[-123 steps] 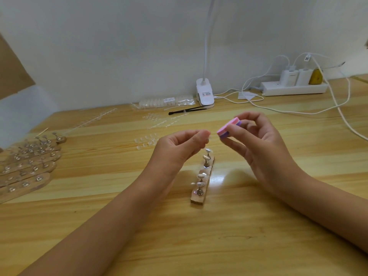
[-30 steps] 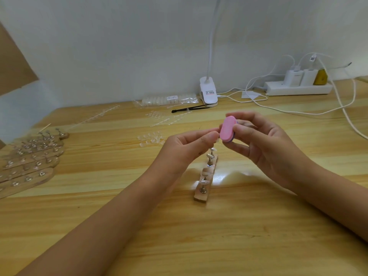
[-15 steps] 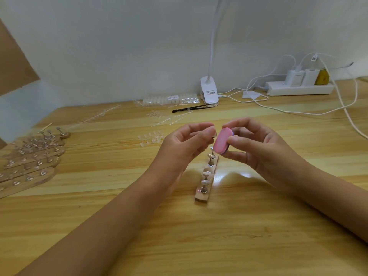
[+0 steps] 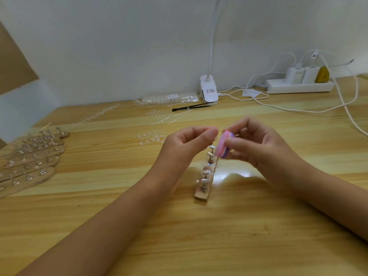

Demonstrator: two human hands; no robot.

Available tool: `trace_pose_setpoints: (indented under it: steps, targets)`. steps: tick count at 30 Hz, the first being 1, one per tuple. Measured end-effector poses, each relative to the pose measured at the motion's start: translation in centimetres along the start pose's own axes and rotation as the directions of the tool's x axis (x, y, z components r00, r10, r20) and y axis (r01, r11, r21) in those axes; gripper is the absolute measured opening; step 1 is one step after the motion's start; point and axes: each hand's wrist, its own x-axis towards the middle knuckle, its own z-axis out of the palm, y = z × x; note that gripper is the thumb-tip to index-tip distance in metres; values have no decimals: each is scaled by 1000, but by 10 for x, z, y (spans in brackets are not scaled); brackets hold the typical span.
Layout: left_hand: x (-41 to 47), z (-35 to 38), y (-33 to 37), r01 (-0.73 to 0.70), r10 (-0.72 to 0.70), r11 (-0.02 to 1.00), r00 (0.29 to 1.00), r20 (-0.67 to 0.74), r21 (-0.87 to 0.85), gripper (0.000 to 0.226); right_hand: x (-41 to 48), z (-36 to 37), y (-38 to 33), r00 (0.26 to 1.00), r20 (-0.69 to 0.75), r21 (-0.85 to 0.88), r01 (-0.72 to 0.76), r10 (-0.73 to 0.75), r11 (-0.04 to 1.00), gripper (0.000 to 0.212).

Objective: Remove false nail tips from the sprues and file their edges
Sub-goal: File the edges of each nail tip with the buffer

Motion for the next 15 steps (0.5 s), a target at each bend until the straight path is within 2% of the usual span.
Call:
trace_pose_setpoints:
  steps: [2, 6, 8, 11, 13, 15]
  targets:
    - [0, 1, 0, 0, 0, 1000, 1000, 22, -20, 22, -2, 7, 5, 1000, 13, -43, -7, 7, 999, 30]
    - [0, 0, 2, 0, 0, 1000, 1000, 16, -23, 22, 1, 6, 3, 970, -226, 58, 102, -87, 993, 35]
    - [0, 0, 1, 7, -7, 1000, 1000, 8, -30, 22, 1, 2, 1, 977, -200, 52, 92, -80, 994, 35]
    - [0, 0, 0, 1, 0, 999, 1000, 24, -37, 34, -1, 5, 4, 999, -9, 15, 32, -32, 999, 34]
    - [0, -1, 2, -1, 3, 999, 999, 42, -37, 39, 0, 8, 6, 996, -49, 29, 74, -72, 997, 31]
    - [2, -4, 4, -6, 6, 1000, 999, 51, -11, 35, 3, 7, 5, 980, -172, 67, 114, -102, 991, 27]
